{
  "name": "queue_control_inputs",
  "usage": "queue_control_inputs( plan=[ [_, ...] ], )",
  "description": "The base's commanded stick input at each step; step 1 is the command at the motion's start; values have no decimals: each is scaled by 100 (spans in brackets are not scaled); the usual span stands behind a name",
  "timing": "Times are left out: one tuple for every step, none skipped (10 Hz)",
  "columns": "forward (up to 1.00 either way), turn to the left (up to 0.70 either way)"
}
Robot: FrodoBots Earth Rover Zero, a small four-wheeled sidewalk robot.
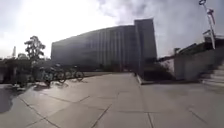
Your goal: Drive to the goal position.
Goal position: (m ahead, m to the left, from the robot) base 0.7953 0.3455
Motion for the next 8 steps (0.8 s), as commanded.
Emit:
queue_control_inputs(
  plan=[
    [70,0],
    [70,0],
    [70,0],
    [70,0],
    [70,0],
    [70,0],
    [70,0],
    [70,0]
  ],
)
